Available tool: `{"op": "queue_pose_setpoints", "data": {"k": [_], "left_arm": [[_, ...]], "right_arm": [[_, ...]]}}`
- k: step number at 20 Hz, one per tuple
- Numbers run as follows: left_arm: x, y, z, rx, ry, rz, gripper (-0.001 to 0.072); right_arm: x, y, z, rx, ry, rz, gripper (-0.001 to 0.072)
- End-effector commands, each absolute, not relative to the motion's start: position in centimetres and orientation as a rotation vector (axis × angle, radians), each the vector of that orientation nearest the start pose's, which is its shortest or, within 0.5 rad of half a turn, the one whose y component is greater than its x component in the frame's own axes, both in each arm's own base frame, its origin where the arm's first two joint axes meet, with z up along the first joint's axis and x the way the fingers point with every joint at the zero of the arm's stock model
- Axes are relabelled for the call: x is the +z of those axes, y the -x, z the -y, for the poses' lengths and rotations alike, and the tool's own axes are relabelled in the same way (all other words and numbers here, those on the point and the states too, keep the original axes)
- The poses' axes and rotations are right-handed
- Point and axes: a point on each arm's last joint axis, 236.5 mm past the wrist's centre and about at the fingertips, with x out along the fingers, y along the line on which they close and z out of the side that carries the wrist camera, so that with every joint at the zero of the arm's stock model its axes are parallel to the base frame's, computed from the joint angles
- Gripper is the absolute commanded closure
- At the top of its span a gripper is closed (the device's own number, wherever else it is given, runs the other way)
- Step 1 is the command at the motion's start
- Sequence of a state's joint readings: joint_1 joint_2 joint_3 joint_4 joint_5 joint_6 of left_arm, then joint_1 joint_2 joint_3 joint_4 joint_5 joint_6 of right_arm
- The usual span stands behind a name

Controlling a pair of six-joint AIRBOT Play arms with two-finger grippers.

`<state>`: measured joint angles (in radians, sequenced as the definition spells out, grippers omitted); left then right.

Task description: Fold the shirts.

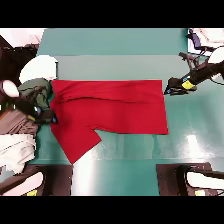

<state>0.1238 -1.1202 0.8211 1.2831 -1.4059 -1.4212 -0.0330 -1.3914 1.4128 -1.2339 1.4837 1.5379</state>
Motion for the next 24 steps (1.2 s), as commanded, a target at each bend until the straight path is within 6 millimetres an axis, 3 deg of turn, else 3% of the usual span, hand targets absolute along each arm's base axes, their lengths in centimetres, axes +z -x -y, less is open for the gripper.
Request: {"op": "queue_pose_setpoints", "data": {"k": [1, 4, 8, 14, 15, 16, 17, 20, 24], "left_arm": [[-6.8, -17.4, 5.5, -0.176, 0.367, -1.686, 0.0165], [-8.0, -16.6, 5.5, -0.141, 0.391, -1.687, 0.0165], [-8.4, -20.3, 4.8, -0.037, 0.457, -1.541, 0.0165], [-8.1, -21.6, 5.5, -0.047, 0.506, -1.488, 0.0168], [-8.1, -21.5, 5.6, -0.051, 0.508, -1.493, 0.033], [-8.1, -21.5, 5.6, -0.051, 0.508, -1.492, 0.056], [-8.1, -21.5, 5.6, -0.051, 0.508, -1.492, 0.0681], [-7.5, -21.4, 5.8, -0.079, 0.492, -1.506, 0.0681], [-5.3, -21.9, 6.5, -0.173, 0.448, -1.499, 0.0681]], "right_arm": [[6.7, -37.5, -6.7, 0.266, -0.257, -1.373, 0.0325], [6.7, -37.2, -6.8, 0.269, -0.256, -1.383, 0.0325], [6.6, -36.5, -6.8, 0.283, -0.245, -1.41, 0.0325], [6.5, -35.9, -6.8, 0.296, -0.233, -1.431, 0.0325], [6.5, -35.6, -6.8, 0.302, -0.228, -1.445, 0.0325], [6.4, -35.2, -6.8, 0.309, -0.222, -1.462, 0.0325], [6.3, -34.6, -6.8, 0.311, -0.223, -1.481, 0.0325], [4.2, -31.8, -6.3, 0.296, -0.248, -1.537, 0.0326], [-1.3, -27.2, -3.6, 0.193, -0.366, -1.591, 0.0325]]}}
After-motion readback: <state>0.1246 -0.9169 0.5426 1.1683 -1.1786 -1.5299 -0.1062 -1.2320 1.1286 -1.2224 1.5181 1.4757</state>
